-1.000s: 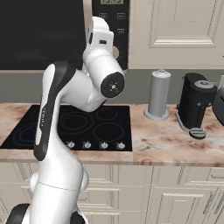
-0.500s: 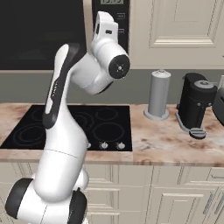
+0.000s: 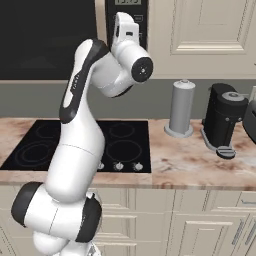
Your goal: Pick the lime from the sink and place it in the bowl. Then pick the bowl and place it in the microwave. Then close the microwave door and press the start button.
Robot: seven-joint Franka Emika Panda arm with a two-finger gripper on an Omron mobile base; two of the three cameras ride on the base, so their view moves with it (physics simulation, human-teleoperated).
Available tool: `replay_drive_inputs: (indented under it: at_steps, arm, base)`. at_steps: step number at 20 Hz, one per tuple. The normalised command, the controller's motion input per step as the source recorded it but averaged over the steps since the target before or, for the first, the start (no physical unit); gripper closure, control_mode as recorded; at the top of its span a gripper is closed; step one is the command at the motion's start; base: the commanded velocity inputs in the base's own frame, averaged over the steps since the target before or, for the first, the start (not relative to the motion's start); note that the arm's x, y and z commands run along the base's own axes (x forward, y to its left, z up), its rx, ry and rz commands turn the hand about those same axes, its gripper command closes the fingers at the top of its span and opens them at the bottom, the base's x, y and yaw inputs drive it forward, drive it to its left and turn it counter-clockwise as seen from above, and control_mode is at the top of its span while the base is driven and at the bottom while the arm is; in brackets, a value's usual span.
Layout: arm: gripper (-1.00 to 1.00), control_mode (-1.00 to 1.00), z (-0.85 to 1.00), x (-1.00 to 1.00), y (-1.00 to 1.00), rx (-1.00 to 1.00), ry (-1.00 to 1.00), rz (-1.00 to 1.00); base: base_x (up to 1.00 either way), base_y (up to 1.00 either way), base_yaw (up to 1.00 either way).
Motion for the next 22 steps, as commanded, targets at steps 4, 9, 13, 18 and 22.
replay_drive_inputs:
  at_steps: [4,9,13,18,22]
  arm:
    - [1.0,-1.0,0.0,0.43,-0.08,-0.03,0.0,0.0]
    - [1.0,-1.0,0.0,0.28,-0.26,0.0,0.0,0.0]
    - [1.0,-1.0,0.0,0.42,-0.12,-0.01,0.0,0.0]
    - [1.0,-1.0,-0.04,0.35,0.0,-0.06,0.0,0.0]
    - [1.0,-1.0,-0.06,0.27,0.0,-0.07,-0.02,0.0]
  base:
    - [0.0,0.0,0.0]
    - [0.0,0.0,0.0]
    - [0.0,0.0,0.0]
    - [0.0,0.0,0.0]
    - [0.0,0.0,0.0]
